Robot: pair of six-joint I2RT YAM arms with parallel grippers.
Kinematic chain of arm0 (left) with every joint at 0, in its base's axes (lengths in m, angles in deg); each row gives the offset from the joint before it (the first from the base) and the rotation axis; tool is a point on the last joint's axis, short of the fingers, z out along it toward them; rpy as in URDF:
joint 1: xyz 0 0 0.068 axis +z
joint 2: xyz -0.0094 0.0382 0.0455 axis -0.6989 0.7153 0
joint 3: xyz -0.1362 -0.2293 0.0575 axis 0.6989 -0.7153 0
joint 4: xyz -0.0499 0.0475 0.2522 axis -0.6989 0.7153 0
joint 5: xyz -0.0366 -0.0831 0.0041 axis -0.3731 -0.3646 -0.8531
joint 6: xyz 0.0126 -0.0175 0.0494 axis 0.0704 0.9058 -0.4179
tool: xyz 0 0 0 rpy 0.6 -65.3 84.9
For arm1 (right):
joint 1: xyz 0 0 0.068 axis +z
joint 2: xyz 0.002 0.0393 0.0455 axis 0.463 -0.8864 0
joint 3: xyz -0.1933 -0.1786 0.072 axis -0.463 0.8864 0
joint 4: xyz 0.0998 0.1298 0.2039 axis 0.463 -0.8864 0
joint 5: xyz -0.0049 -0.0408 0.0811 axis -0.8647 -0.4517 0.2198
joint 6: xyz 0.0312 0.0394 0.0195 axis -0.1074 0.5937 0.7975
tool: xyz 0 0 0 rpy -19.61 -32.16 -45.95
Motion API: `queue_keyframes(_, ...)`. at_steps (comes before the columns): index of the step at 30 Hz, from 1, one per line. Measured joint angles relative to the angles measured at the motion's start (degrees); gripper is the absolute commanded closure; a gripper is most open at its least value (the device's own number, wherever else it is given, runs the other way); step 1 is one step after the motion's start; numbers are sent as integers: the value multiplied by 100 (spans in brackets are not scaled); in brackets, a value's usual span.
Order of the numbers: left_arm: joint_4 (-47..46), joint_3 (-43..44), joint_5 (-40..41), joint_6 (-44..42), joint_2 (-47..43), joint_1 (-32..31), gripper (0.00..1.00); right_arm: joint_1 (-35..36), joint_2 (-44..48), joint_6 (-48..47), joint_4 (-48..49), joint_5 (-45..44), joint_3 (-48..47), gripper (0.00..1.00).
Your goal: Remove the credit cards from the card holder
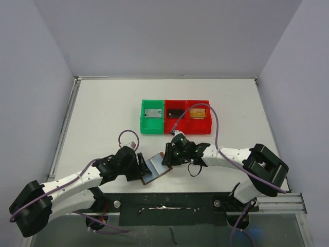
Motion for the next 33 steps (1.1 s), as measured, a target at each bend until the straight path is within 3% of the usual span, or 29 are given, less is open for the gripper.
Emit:
queue_keyframes(5, -74, -24, 68, 7, 109, -46, 50, -20, 0, 144, 476, 352, 131, 93)
queue_keyframes(15, -127, -44, 181, 7, 149, -79, 56, -127, -343, 439, 1314, 1095, 284, 95)
queue_keyframes(17, -116, -44, 210, 4, 140, -81, 55, -162, -337, 444, 1311, 1106, 284, 93)
queue_keyframes(18, -107, -44, 229, 4, 133, -85, 54, -170, -332, 433, 1272, 1084, 284, 88)
queue_keyframes(19, -103, -44, 249, 2, 125, -85, 51, -197, -321, 409, 1200, 1034, 282, 77)
queue_keyframes(22, -72, -44, 323, -15, 63, -87, 48, -308, -212, 308, 822, 758, 275, 73)
queue_keyframes(27, -31, -44, 487, 35, -48, -90, 45, -378, -168, 181, 413, 520, 278, 87)
queue_keyframes(33, -184, -199, 590, 334, -214, -87, 44, -260, -168, 321, 728, 599, 435, 92)
